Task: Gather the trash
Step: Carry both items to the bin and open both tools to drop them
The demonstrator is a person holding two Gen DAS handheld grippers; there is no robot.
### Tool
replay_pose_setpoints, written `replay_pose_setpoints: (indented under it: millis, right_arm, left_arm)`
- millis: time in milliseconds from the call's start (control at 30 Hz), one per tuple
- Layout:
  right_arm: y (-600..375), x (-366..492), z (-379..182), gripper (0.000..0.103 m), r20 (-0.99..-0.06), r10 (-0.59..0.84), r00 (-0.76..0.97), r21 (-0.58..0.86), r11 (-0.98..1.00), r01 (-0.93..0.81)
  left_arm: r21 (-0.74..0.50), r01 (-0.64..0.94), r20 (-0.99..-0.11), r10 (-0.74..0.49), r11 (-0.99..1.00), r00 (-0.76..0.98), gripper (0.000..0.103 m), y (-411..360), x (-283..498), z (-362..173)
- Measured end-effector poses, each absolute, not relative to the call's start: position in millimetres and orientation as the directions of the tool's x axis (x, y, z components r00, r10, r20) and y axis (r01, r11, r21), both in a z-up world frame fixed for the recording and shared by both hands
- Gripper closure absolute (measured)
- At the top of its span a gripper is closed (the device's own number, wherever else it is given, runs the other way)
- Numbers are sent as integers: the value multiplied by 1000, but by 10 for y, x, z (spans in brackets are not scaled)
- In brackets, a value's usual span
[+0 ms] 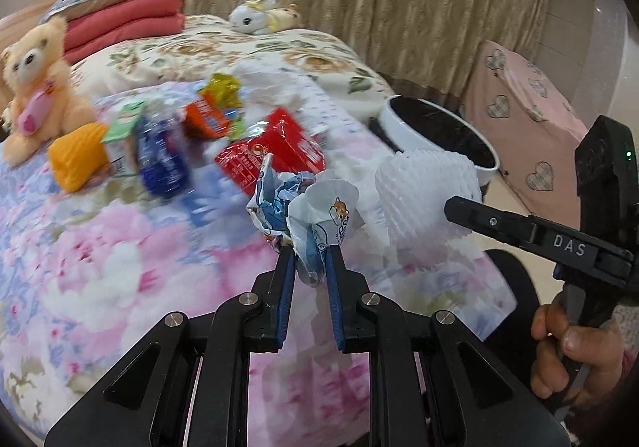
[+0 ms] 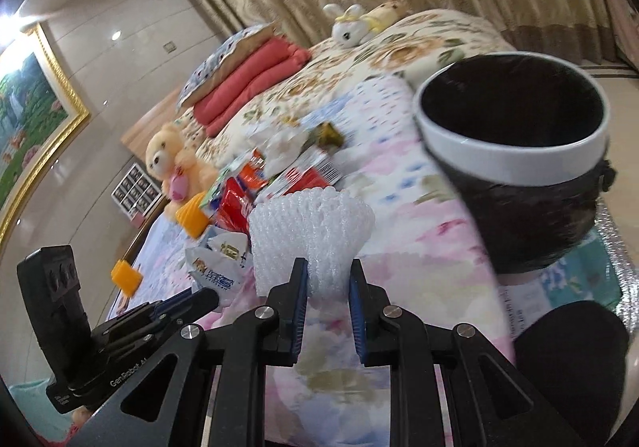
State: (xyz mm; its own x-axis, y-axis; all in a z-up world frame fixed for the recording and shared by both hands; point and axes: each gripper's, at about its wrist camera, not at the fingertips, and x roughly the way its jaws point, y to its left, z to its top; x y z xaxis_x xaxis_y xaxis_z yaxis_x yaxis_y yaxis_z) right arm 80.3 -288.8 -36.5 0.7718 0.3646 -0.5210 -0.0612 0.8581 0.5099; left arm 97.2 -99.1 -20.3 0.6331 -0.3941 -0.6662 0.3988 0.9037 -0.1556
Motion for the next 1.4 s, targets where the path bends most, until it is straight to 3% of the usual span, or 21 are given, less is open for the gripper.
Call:
replay_pose_setpoints:
  millis: [633,1400]
  right_arm:
    - [-3786,794,-164,84,-494,227,839,509,858,68]
    - [-4416,1147,-173,83,-551,121,826,465,866,183]
  left_arm:
    - [-135,534,-664,-476,835,577,88,-1950,1242,-58]
    - [-127,598,-668,-514,791,538,88,-2766,1725,77]
